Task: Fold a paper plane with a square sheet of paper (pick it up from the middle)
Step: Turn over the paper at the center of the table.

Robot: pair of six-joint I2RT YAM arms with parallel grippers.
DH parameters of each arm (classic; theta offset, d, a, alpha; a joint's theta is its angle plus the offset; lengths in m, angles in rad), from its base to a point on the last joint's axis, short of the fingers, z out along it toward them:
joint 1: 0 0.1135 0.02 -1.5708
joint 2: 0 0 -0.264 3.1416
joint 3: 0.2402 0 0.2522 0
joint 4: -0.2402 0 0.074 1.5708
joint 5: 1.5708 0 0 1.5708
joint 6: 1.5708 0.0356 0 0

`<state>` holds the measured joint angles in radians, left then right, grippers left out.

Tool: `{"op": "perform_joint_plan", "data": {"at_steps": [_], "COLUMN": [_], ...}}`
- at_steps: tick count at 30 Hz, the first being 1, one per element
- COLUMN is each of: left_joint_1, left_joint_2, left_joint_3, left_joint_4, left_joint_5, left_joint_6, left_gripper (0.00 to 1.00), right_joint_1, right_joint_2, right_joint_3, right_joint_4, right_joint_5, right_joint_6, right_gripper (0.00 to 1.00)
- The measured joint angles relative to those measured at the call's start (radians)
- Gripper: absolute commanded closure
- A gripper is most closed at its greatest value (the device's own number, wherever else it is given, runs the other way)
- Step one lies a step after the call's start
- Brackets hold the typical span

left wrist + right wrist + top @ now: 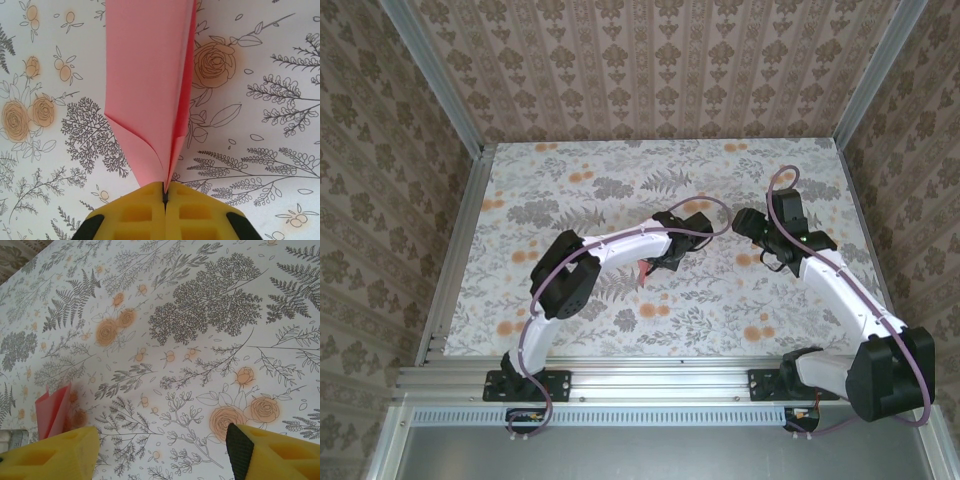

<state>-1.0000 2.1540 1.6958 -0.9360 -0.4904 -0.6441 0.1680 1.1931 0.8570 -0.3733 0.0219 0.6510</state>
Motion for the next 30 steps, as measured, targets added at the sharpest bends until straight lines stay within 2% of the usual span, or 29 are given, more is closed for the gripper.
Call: {"op": "perform_joint_plan", "data": {"at_steps": [10,14,24,30], "left_joint_1": [0.013,0.015,0.015,0.016], "left_joint_2": [-0.047,-0.051,0.047,0.089], "left_joint_3": [0.000,0.000,0.031,0.061], "left_joint_4": [-0.094,-0.120,-0.088,-0.048], "left_joint_5": [-0.124,-0.133,0.010,0.105], "left_joint_6": [0.004,-0.010,-0.056,-0.068], "left_gripper": [0.99,0.98,0.92,0.77], "right_joint_1": [0.000,0.000,0.000,-0.001], "right_joint_2": [0.016,0.016,0.016,0.016], "right_joint_3": [0.000,0.000,0.000,0.000], "right_joint_4": [0.003,0.003,0.002,0.001], "right_joint_5": [-0.008,-0.008,-0.008,-0.007], "right_joint_6": [0.011,0.011,0.010,0.010], "right_gripper": [0.30,0.30,0.30,0.30]}}
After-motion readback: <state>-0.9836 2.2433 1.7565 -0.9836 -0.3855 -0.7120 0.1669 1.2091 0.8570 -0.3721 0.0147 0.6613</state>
